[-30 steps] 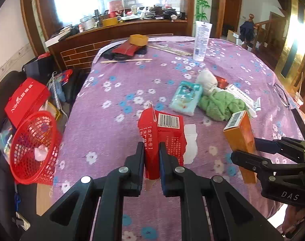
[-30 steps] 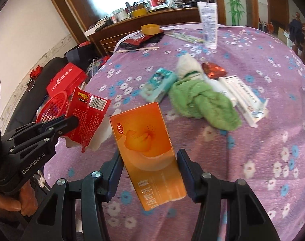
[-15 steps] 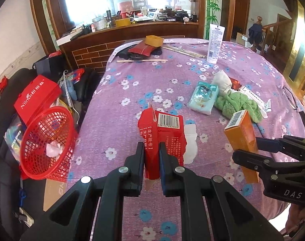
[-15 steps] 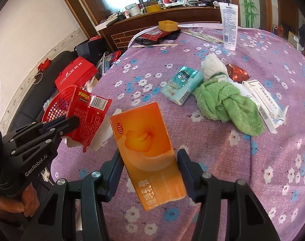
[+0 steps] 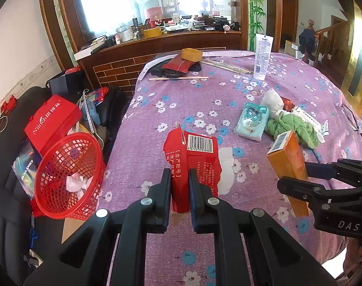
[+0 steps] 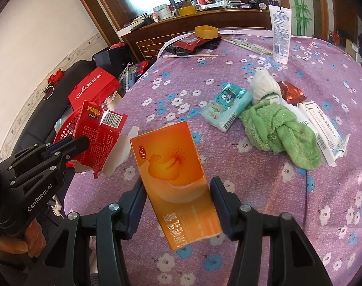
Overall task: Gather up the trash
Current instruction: 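Lift and hold the red snack box and orange box above the table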
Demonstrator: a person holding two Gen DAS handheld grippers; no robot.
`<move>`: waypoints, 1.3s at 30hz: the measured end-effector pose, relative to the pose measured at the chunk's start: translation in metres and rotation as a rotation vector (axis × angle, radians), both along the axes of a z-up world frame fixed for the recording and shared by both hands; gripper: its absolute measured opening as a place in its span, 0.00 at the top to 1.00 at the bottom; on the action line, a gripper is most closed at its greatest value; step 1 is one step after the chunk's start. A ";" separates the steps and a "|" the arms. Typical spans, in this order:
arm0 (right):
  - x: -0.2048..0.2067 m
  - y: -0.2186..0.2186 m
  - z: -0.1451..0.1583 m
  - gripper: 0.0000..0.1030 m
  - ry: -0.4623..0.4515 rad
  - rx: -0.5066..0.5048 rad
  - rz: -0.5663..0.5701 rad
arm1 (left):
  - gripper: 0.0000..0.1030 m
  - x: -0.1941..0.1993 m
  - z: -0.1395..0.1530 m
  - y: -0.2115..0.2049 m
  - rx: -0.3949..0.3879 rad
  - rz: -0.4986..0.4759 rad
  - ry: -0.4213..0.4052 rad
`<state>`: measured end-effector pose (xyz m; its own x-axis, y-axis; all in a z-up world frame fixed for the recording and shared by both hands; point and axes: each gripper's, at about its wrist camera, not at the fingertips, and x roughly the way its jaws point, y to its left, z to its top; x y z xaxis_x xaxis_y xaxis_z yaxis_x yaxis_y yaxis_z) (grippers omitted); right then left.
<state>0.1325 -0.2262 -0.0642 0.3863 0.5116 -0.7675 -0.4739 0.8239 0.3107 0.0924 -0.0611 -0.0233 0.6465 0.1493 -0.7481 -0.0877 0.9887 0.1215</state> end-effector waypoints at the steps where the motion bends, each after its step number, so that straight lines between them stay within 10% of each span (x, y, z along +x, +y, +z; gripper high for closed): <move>1: 0.000 0.001 0.000 0.43 0.001 0.000 0.002 | 0.88 0.000 0.000 0.001 0.001 0.001 0.000; 39: 0.006 0.026 0.000 0.43 0.001 -0.027 0.060 | 0.88 -0.008 -0.002 0.024 -0.017 0.078 -0.007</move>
<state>0.1386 -0.2004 -0.0637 0.3544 0.5128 -0.7820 -0.5224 0.8022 0.2893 0.0849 -0.0367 -0.0251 0.6390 0.1869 -0.7462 -0.1656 0.9807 0.1038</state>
